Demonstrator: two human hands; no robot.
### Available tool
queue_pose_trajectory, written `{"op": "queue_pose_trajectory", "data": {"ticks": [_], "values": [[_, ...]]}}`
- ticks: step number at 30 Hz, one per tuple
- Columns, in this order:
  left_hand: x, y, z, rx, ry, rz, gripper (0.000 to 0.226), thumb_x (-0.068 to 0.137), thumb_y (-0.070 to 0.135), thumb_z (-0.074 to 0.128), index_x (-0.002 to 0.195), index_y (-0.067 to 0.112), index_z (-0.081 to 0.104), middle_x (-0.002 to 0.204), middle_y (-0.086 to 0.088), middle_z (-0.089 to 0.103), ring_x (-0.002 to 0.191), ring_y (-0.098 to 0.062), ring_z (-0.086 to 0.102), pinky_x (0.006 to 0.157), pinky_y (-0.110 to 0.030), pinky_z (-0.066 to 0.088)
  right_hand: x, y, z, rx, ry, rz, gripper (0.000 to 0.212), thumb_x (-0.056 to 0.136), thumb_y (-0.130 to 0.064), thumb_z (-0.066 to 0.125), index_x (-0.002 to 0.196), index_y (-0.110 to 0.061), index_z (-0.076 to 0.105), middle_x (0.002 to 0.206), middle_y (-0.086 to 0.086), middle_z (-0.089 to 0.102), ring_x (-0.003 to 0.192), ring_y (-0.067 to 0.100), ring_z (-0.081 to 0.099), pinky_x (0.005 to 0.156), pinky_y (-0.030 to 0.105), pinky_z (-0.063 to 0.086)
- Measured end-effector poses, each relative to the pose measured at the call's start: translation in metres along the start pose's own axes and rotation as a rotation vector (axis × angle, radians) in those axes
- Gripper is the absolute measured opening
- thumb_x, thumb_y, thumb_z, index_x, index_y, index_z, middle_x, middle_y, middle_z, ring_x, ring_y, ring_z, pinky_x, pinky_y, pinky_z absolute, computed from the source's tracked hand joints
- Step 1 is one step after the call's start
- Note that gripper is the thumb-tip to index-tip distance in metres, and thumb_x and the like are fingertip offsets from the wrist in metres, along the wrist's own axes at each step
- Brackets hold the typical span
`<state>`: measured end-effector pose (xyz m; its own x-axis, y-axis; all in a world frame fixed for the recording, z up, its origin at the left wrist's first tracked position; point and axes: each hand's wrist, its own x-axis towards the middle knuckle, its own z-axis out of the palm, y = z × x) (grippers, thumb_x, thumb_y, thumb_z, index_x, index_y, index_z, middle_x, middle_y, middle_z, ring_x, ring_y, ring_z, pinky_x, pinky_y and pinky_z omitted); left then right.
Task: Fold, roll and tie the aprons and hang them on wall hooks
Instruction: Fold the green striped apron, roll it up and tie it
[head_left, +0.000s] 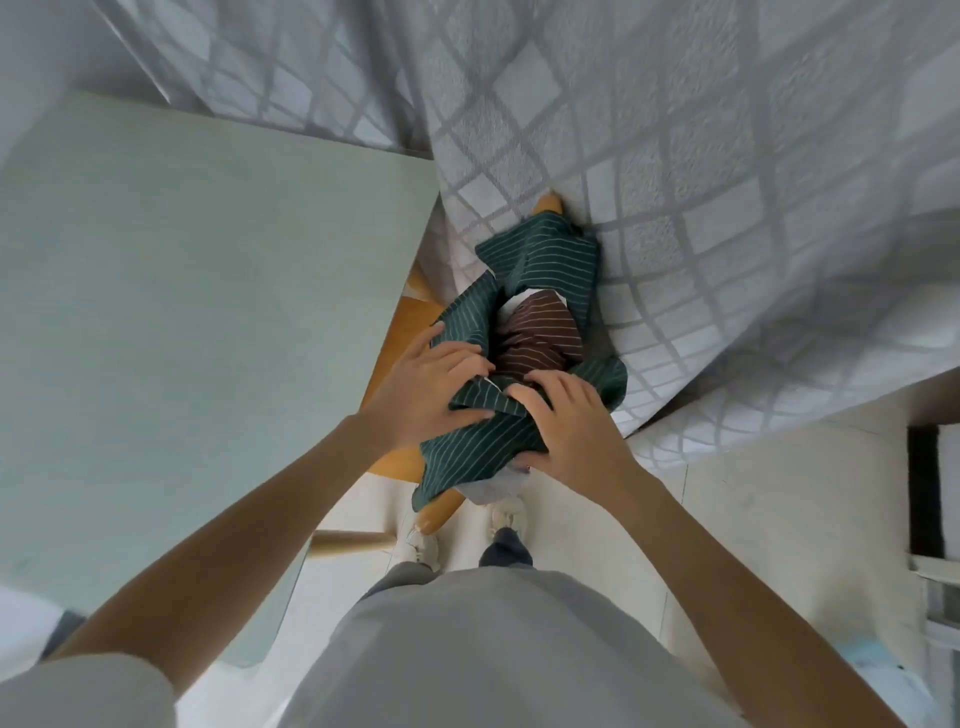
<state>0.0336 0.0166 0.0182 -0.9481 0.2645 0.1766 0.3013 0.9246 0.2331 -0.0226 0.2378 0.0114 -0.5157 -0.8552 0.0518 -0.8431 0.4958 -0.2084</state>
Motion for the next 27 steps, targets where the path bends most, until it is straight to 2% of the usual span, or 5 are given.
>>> {"op": "queue_pose_trajectory", "data": {"ticks": [4, 8, 16, 19, 27], "values": [[-0.026, 0.014, -0.001, -0.06, -0.437, -0.201, 0.106, 0.06, 0.082, 0.054, 0.146, 0.033, 0.016, 0.147, 0.006, 0.036, 0.138, -0.016, 0.028, 0.114, -0.048, -0.001, -0.004, 0.007, -0.005, 0.072, 0.092, 0.021, 0.056, 0.075, -0.022, 0.075, 0.122, -0.017, 0.045, 0.083, -0.001, 0.063, 0.077, 0.021, 0.061, 0.096, 0.041, 0.045], [-0.034, 0.016, 0.006, -0.2, -0.464, -0.368, 0.114, 0.063, 0.071, 0.066, 0.146, 0.038, -0.004, 0.149, 0.004, 0.031, 0.139, -0.017, 0.021, 0.115, -0.048, 0.001, 0.007, 0.005, -0.035, 0.37, 0.041, 0.067, 0.041, 0.084, -0.017, 0.065, 0.121, -0.018, 0.047, 0.089, -0.006, 0.064, 0.074, 0.014, 0.061, 0.064, 0.032, 0.055], [-0.059, 0.014, 0.0, -0.443, 0.015, -0.573, 0.054, 0.083, 0.042, 0.051, 0.126, 0.01, 0.052, 0.118, -0.003, 0.057, 0.107, -0.016, 0.05, 0.095, -0.037, 0.04, 0.067, -0.009, -0.089, 0.929, -0.136, 0.115, 0.017, 0.087, -0.013, 0.064, 0.1, -0.022, 0.057, 0.094, -0.009, 0.063, 0.09, 0.003, 0.059, 0.081, 0.016, 0.043], [-0.071, 0.013, -0.031, -0.662, 0.244, -0.756, 0.026, 0.088, 0.039, 0.042, 0.109, 0.029, 0.053, 0.098, 0.021, 0.059, 0.091, -0.004, 0.054, 0.082, -0.022, 0.041, 0.096, -0.027, -0.114, 1.113, -0.232, 0.085, 0.02, 0.084, -0.012, 0.067, 0.1, -0.022, 0.06, 0.096, -0.007, 0.065, 0.092, 0.005, 0.061, 0.088, 0.022, 0.046], [-0.118, -0.03, -0.133, -0.535, 0.711, -1.01, 0.021, 0.098, 0.01, 0.039, 0.092, 0.028, 0.046, 0.087, 0.007, 0.062, 0.075, 0.003, 0.056, 0.069, -0.016, 0.042, 0.175, -0.078, -0.139, 0.775, -0.662, -0.226, 0.092, 0.068, -0.032, 0.082, 0.139, -0.046, 0.025, 0.132, -0.009, 0.048, 0.121, 0.01, 0.047, 0.104, 0.032, 0.037]]}}
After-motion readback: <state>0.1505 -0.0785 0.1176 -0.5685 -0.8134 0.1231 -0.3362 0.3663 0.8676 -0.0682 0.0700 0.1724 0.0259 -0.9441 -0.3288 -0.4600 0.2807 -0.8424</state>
